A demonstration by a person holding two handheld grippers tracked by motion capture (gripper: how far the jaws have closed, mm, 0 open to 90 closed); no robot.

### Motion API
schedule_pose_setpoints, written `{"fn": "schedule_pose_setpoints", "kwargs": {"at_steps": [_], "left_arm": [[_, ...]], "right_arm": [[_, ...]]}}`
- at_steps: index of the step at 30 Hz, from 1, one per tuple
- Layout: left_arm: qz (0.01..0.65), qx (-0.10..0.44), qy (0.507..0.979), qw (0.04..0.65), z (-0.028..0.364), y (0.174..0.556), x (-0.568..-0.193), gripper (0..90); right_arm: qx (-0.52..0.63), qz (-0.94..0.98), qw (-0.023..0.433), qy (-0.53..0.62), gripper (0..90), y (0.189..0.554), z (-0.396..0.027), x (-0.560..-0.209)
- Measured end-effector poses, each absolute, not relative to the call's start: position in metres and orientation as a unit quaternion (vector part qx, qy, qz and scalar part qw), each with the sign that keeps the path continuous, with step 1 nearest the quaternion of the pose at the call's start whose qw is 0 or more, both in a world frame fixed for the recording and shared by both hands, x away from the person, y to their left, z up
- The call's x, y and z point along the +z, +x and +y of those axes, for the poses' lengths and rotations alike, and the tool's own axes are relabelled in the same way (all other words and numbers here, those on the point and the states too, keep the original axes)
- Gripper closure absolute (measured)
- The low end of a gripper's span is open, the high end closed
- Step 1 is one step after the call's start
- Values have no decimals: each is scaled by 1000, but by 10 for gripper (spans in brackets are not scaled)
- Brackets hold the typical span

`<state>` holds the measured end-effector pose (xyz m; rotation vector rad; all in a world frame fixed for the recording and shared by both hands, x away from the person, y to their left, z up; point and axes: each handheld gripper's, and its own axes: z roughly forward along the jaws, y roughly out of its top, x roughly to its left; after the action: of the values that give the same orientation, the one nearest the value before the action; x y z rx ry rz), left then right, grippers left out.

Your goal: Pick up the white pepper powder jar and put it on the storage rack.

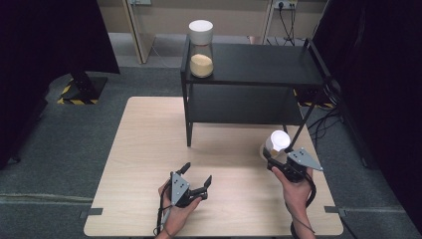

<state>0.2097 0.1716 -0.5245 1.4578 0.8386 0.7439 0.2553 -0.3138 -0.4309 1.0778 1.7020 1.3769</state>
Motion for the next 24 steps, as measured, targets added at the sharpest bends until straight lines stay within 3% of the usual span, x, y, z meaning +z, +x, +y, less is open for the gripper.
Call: {"fn": "schedule_pose_setpoints", "kwargs": {"at_steps": [24], "left_arm": [[362, 323, 631, 605, 171, 209, -524, 120]], "right_arm": [[573, 600, 402, 387, 305, 239, -323, -375]]}}
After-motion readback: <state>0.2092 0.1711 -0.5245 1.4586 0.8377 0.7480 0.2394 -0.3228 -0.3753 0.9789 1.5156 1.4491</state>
